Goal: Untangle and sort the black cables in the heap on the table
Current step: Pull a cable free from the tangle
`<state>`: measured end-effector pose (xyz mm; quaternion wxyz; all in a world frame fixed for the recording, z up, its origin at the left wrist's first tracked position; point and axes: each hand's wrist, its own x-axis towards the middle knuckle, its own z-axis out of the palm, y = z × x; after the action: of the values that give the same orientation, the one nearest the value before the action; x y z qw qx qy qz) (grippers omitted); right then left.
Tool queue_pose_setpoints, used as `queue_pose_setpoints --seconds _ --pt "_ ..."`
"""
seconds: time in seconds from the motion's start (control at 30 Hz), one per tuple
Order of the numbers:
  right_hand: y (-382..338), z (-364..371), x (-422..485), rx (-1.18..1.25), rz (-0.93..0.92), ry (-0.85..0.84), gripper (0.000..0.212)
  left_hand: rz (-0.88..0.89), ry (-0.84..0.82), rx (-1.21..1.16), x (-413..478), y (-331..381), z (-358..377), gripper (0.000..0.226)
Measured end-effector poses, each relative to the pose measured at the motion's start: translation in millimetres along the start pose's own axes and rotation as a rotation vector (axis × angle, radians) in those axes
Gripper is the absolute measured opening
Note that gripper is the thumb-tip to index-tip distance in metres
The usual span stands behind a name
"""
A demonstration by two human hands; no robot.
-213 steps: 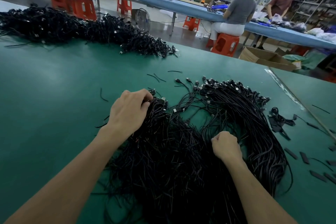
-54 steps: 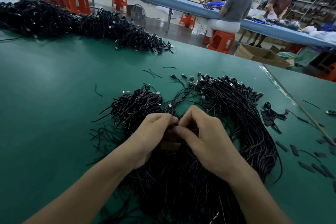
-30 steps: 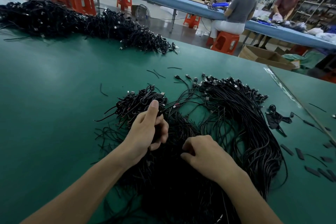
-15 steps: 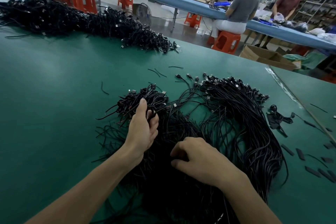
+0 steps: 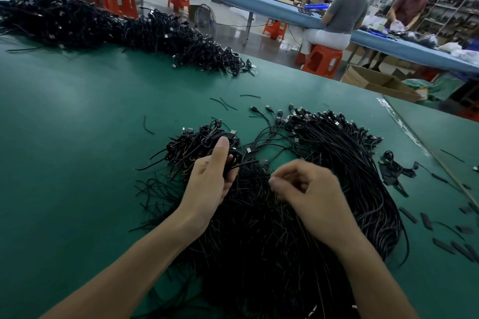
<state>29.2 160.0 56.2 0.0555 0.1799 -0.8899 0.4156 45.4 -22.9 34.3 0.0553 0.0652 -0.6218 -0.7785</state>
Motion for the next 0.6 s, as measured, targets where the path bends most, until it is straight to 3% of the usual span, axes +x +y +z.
queue_pose_setpoints --seconds 0.13,0.23,0.3,0.37,0.6 --pt "-14 10 1 0.245 -0.007 0.351 0.013 0.174 -0.175 0.029 -16 9 13 0.058" --pt "-32 22 -2 0.553 -0.024 0.461 0.01 0.195 -0.316 -0.023 -25 11 20 0.049" --pt "-44 29 -7 0.694 -0.063 0.43 0.006 0.208 -0.361 -0.033 -27 10 21 0.032" --pt "-49 31 -11 0.714 -0.114 0.368 0.006 0.199 -0.35 -0.102 -27 7 19 0.034" --pt "-47 21 -14 0.445 -0.223 0.272 0.02 0.291 -0.288 -0.141 -21 9 16 0.028"
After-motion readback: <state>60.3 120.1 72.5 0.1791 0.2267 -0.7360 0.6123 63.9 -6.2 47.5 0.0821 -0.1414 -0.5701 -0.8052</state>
